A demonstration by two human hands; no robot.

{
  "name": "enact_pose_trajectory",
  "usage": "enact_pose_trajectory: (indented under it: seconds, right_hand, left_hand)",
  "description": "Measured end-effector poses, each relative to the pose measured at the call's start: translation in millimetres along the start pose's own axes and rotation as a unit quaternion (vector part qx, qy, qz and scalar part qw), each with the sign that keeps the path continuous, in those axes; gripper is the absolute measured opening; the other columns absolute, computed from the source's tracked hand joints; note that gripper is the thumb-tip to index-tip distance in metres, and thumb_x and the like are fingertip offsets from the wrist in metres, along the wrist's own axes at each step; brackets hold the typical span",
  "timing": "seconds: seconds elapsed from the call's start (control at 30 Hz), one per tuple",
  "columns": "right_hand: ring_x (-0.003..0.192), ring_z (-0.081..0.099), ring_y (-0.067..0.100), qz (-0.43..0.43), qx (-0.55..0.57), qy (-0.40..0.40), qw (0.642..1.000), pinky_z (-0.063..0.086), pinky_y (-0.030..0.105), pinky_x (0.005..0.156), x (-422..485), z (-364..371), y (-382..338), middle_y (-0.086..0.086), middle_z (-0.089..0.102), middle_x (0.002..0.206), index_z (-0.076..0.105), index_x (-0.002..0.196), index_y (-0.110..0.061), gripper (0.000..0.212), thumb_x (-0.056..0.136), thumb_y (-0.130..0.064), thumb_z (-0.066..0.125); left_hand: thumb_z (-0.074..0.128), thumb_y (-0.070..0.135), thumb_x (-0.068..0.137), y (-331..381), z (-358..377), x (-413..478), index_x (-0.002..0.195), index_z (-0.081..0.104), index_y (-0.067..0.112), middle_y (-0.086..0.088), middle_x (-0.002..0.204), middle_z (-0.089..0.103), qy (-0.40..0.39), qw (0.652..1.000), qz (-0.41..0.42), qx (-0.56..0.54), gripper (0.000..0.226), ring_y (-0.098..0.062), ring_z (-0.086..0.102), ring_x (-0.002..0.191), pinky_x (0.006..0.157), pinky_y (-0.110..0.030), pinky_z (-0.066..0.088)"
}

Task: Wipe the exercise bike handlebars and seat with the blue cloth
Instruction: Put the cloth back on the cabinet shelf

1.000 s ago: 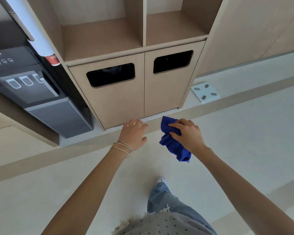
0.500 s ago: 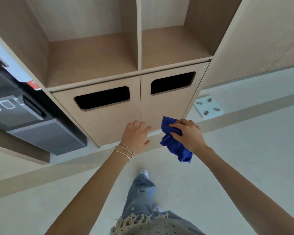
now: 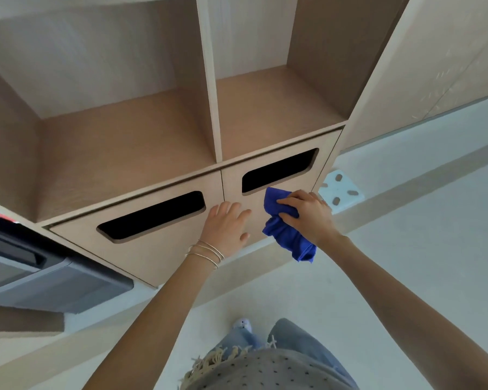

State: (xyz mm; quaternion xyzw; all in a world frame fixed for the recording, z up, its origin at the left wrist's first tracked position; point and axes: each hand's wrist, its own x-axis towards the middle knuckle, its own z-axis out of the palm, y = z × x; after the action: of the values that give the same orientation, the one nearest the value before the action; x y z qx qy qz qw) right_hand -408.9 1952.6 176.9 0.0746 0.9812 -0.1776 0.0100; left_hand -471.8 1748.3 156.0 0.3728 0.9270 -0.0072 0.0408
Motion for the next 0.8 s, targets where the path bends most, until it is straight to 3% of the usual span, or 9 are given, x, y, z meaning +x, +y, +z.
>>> enact_pose_trajectory:
  seconds: [0.27, 0.8]
  right_hand:
    - [0.112, 0.048, 0.022, -0.043, -0.001, -0.015, 0.999, 0.041, 0.04, 0.094, 67.2, -9.5, 5.9, -0.002, 0.053, 0.125, 0.055, 0.124, -0.03, 0.033, 0.091, -0.033, 0.051]
    - [0.115, 0.047, 0.024, -0.209, -0.013, -0.051, 0.977, 0.042, 0.045, 0.094, 256.5, -28.1, 2.9, -0.002, 0.055, 0.126, 0.057, 0.122, -0.031, 0.034, 0.088, -0.034, 0.055]
  left_hand:
    - [0.05, 0.041, 0.089, -14.4, 0.1, 41.1, 0.137, 0.035, 0.021, -0.005, 0.141, 0.04, 0.002, 0.999, -0.028, -0.018, 0.055, -0.027, 0.036, 0.128, 0.105, -0.041, 0.031]
    - [0.053, 0.039, 0.087, -22.9, -12.3, 129.9, 0.138, 0.035, 0.024, -0.003, 0.14, 0.041, 0.044, 0.972, -0.222, -0.063, 0.056, -0.027, 0.036, 0.129, 0.102, -0.041, 0.033]
